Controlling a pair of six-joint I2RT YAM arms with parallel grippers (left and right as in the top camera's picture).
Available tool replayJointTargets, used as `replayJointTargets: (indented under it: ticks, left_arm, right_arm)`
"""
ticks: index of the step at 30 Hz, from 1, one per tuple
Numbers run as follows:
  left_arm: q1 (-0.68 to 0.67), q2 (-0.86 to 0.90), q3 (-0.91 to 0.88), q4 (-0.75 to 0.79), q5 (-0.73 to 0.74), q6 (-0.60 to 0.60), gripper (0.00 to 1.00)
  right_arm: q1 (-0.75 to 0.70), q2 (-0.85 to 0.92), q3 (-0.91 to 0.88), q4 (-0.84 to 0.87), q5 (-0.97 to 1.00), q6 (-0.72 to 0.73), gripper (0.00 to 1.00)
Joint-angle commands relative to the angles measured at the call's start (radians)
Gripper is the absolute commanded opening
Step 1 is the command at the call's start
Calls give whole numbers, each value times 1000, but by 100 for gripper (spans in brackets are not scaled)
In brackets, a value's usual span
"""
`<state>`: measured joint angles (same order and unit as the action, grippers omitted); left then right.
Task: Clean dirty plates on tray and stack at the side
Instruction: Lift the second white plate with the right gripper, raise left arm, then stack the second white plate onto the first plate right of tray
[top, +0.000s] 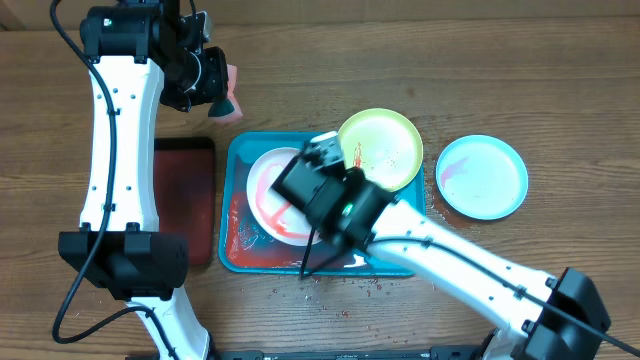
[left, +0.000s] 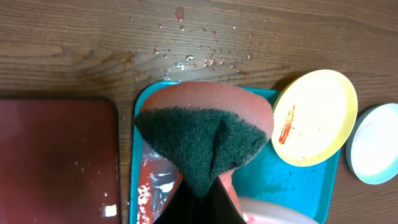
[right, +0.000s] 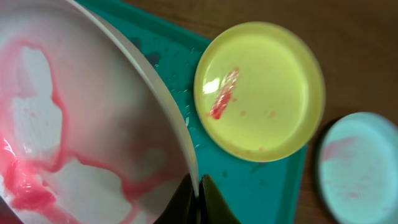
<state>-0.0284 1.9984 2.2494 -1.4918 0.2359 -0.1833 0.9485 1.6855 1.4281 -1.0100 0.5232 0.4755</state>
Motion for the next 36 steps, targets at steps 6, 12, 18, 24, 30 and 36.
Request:
replayJointTargets:
  ticks: [6,12,18,24,30,36]
  left_arm:
    - [-11,-4,-74,7,16,20,4]
    - [-11,-4,-113,19,16,20,4]
    - [-11,-4,-116,23,16,23,4]
    - [-11,-4,-116,21,16,23,4]
    - [-11,-4,-116,14,16,23,4]
    - [-11,-4,-116,6,16,23,4]
  right_arm:
    - [174,-19,27,-63,624,-38,4]
    - [254,-19,27,-57,904,-34,4]
    - [303,-25,27,-42,1035,-34,4]
    - [338,-60,27,-16,1049,-35,4]
    - [344,-119,27,16,1047,-34,4]
    - [323,-154,27,-25,811,37,4]
